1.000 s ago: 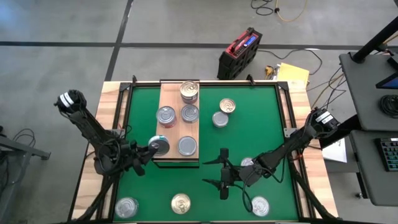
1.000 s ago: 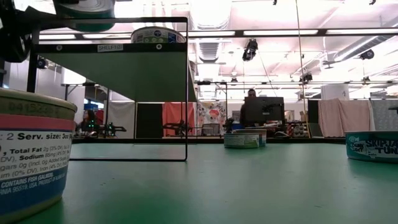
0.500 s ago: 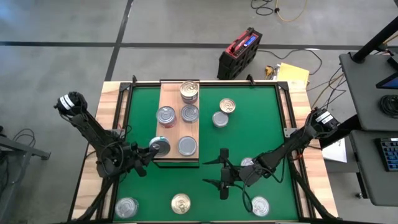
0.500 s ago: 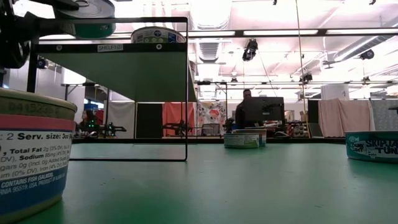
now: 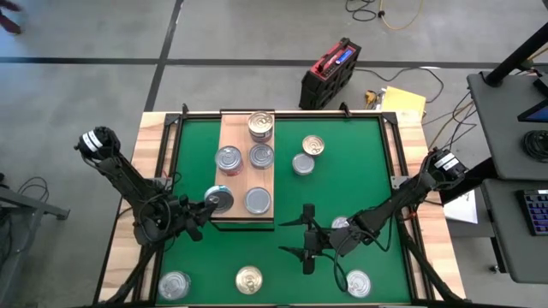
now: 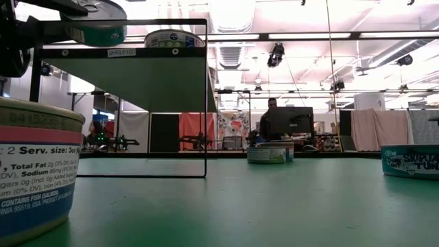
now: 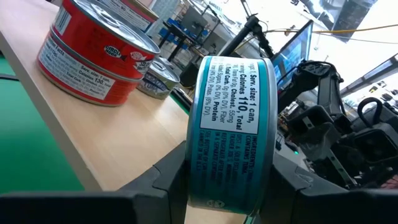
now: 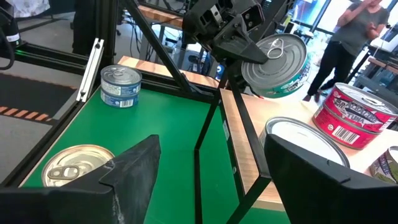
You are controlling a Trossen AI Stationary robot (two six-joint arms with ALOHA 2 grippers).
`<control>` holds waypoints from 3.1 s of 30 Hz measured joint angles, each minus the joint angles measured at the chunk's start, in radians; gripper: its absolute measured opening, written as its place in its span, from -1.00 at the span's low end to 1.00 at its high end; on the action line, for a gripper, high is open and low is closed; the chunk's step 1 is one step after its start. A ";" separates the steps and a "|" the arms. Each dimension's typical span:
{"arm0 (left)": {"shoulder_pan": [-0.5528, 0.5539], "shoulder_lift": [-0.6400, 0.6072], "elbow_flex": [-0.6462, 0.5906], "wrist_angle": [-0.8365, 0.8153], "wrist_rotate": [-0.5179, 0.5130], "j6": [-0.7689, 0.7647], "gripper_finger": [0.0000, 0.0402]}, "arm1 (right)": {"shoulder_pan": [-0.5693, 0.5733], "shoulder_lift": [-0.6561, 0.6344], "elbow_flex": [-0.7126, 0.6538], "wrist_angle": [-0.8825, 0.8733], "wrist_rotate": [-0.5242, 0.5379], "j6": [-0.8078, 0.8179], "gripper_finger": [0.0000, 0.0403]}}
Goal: Stack canned seafood by type on shelf
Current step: Put the green and blue tuna can on the shelf
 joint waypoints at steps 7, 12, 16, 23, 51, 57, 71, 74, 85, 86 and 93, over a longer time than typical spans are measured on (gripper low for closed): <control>0.000 0.007 0.000 0.000 0.008 -0.044 -0.37 | 0.000 0.000 0.000 0.000 0.000 0.000 0.39; 0.000 0.028 0.000 0.002 0.014 -0.064 -0.37 | 0.000 0.000 0.000 0.000 0.000 -0.001 0.44; 0.000 0.069 0.000 0.002 0.014 -0.098 -0.37 | 0.000 0.000 0.000 0.000 0.000 0.000 0.46; 0.000 0.103 0.000 0.010 0.012 -0.131 -0.37 | 0.000 0.000 0.000 0.000 0.000 0.000 0.43; 0.000 0.100 0.000 0.025 0.005 -0.132 0.01 | 0.000 0.000 0.000 0.004 -0.001 0.001 0.51; 0.000 0.100 0.000 0.025 -0.008 -0.131 0.01 | -0.002 0.001 0.000 0.013 -0.001 -0.007 0.50; 0.000 0.100 0.045 0.025 -0.014 -0.046 0.01 | -0.005 0.001 0.005 0.012 -0.001 0.006 0.54; 0.000 0.100 0.051 0.024 -0.014 -0.030 0.02 | -0.005 0.001 0.005 0.012 -0.001 0.007 0.53; 0.000 0.100 0.048 0.024 -0.014 -0.025 0.17 | -0.004 0.001 0.005 0.004 -0.001 0.021 0.51; 0.000 0.100 0.048 0.024 -0.014 -0.025 0.19 | -0.004 0.001 0.005 0.004 -0.001 0.021 0.52; 0.000 0.100 0.047 0.023 -0.014 -0.024 0.23 | -0.004 0.001 0.005 0.003 -0.001 0.021 0.55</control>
